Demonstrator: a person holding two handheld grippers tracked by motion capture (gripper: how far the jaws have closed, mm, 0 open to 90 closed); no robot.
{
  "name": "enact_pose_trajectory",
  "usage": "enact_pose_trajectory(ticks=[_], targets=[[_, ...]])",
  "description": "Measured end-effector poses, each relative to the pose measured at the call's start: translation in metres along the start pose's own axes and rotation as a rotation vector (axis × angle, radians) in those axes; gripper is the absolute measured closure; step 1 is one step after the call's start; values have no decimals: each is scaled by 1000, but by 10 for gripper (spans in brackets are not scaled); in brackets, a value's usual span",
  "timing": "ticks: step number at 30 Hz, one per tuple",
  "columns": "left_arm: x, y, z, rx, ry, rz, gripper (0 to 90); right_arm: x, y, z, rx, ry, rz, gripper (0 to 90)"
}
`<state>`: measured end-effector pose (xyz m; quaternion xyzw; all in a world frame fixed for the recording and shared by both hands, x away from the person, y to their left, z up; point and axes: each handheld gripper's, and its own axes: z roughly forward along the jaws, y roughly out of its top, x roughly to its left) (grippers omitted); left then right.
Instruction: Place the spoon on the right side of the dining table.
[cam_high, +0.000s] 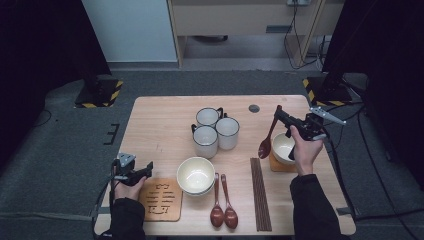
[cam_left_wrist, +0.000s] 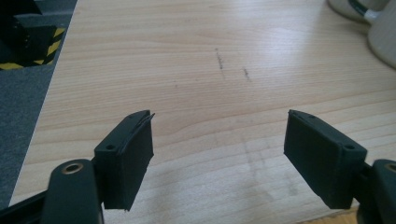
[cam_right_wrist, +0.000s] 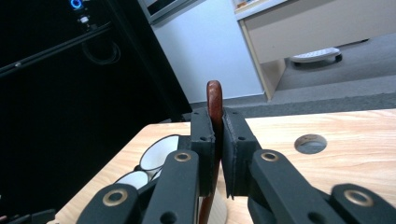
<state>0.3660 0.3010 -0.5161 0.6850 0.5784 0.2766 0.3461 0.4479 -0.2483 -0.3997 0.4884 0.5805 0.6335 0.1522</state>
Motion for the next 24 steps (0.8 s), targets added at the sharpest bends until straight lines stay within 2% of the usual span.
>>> enact_pose_trajectory(ticks=[5,14,24], targets=[[3,-3,6,25,12,-4,219,-4,1,1,-4,-20,-5,843],[4,-6,12,61,37,15,201,-9,5,0,-13,-38,11,842],[4,-8,16,82,44,27,190,-17,11,-3,-27,-68,19,843]])
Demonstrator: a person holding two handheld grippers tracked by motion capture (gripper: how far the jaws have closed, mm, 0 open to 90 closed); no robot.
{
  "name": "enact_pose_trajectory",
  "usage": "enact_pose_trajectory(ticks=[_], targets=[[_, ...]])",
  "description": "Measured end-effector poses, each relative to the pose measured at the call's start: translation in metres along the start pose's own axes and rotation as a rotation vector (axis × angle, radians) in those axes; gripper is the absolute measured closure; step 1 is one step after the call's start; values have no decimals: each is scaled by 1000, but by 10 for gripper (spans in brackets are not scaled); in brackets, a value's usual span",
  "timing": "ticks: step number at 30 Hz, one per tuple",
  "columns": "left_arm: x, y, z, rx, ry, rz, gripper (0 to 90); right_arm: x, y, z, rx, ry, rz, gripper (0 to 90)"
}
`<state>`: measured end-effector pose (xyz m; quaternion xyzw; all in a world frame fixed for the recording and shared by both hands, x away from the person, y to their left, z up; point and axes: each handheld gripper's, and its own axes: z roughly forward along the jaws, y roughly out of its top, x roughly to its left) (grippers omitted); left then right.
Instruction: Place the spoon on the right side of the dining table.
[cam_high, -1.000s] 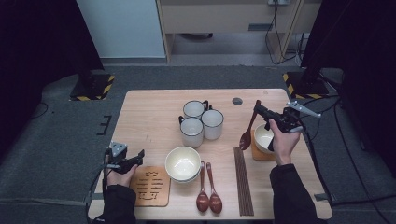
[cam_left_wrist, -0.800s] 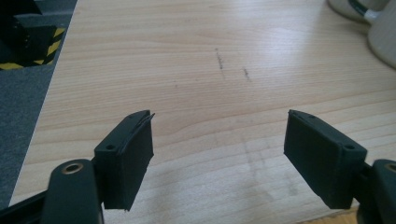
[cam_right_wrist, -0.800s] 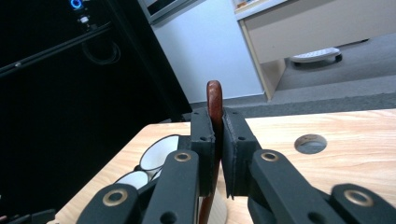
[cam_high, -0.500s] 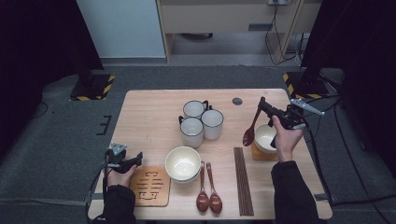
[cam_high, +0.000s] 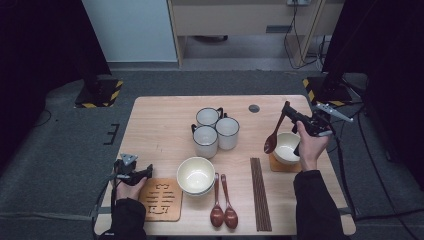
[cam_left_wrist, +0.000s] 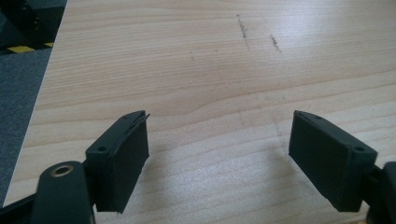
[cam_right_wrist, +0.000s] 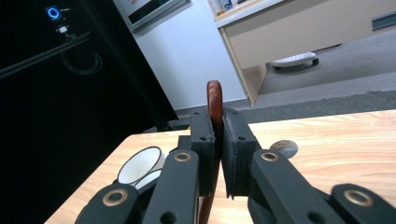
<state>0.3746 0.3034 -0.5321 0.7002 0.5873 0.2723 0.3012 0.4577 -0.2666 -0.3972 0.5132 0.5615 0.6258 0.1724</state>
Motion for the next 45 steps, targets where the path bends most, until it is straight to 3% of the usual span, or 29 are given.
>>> enact_pose_trajectory(ticks=[28,45], targets=[[3,-2,4,25,-1,-24,144,-27,10,-13,-39,-78,33,842],[3,-2,4,32,6,-29,113,-46,7,-14,-32,-135,50,842]])
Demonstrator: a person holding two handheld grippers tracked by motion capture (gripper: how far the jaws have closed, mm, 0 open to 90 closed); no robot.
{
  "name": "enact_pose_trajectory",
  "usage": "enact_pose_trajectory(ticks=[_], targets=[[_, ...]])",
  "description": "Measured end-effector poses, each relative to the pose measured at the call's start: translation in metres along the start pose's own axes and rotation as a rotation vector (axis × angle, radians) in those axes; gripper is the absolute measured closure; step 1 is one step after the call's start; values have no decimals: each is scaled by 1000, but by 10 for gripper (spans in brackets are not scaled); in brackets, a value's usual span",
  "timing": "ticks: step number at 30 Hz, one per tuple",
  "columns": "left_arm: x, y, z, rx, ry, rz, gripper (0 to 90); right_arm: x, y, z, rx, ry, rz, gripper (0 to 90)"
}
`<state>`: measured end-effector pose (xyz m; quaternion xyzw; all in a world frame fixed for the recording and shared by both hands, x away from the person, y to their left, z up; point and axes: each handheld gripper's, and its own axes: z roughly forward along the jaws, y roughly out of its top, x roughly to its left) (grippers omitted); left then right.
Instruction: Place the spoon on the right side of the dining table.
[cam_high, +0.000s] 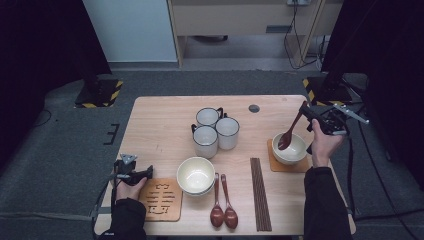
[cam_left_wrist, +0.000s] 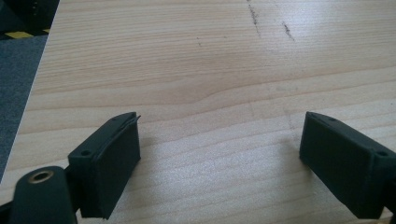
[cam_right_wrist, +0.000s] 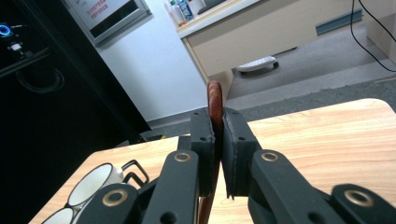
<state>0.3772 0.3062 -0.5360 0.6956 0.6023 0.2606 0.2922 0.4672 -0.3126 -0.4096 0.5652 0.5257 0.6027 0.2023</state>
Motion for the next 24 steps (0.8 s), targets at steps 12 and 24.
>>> enact_pose_trajectory(ticks=[12,24], targets=[[0,0,0,0,-1,0,112,-15,-11,2,23,-43,8,841],[0,0,0,1,-2,0,112,-17,-23,7,80,-69,-16,839]])
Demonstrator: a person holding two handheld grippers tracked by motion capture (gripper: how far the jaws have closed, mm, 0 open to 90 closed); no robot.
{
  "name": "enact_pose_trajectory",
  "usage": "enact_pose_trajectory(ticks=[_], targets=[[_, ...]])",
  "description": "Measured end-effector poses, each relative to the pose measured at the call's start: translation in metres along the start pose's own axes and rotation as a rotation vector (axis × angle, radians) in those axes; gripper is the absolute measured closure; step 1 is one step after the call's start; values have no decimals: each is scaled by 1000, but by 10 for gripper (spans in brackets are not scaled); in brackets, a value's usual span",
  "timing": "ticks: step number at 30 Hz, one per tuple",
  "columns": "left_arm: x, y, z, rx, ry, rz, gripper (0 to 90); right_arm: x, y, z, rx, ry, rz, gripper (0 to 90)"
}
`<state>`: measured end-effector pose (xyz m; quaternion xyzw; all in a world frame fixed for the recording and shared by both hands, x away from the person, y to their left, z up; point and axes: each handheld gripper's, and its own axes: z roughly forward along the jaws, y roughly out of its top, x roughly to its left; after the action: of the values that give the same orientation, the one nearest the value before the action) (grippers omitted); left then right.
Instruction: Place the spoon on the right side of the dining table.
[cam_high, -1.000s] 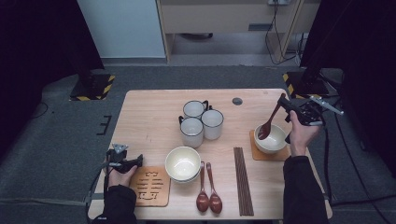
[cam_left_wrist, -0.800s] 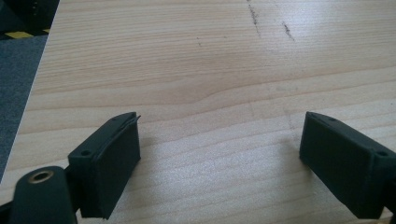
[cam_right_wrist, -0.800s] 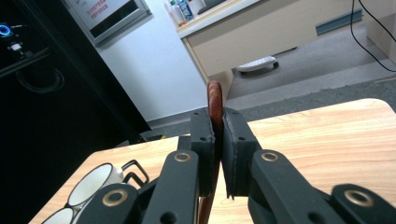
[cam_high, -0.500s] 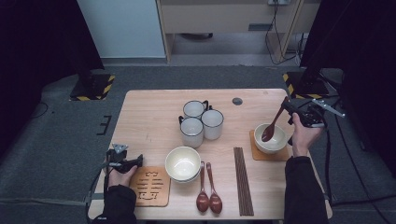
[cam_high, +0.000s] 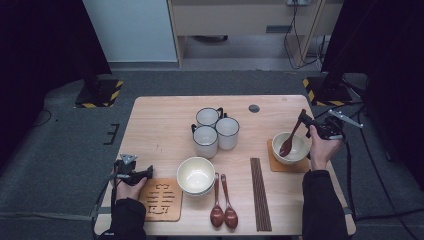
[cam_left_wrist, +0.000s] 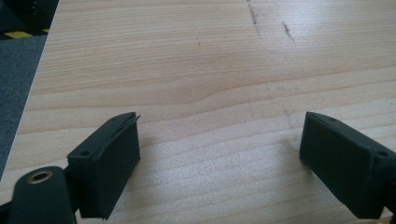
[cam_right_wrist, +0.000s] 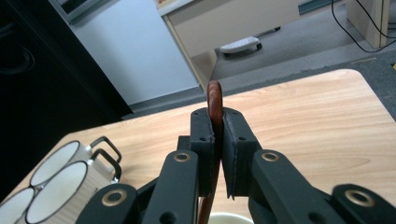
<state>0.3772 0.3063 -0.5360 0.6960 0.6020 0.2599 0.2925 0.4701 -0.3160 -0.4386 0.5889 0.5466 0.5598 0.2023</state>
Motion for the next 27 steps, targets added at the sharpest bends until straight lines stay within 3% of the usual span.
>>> enact_pose_trajectory(ticks=[13,18,21,24,27], targets=[[0,0,0,0,0,0,111,-4,-8,-2,36,-7,-10,815],[0,0,0,1,0,0,111,-5,-11,-6,46,-11,-30,748],[0,0,0,1,0,0,110,-5,-13,-9,54,-22,-50,659],[0,0,0,1,0,0,107,-7,-17,-10,54,-53,-107,593],[0,0,0,2,1,0,105,-10,-19,-10,75,-61,-122,533]])
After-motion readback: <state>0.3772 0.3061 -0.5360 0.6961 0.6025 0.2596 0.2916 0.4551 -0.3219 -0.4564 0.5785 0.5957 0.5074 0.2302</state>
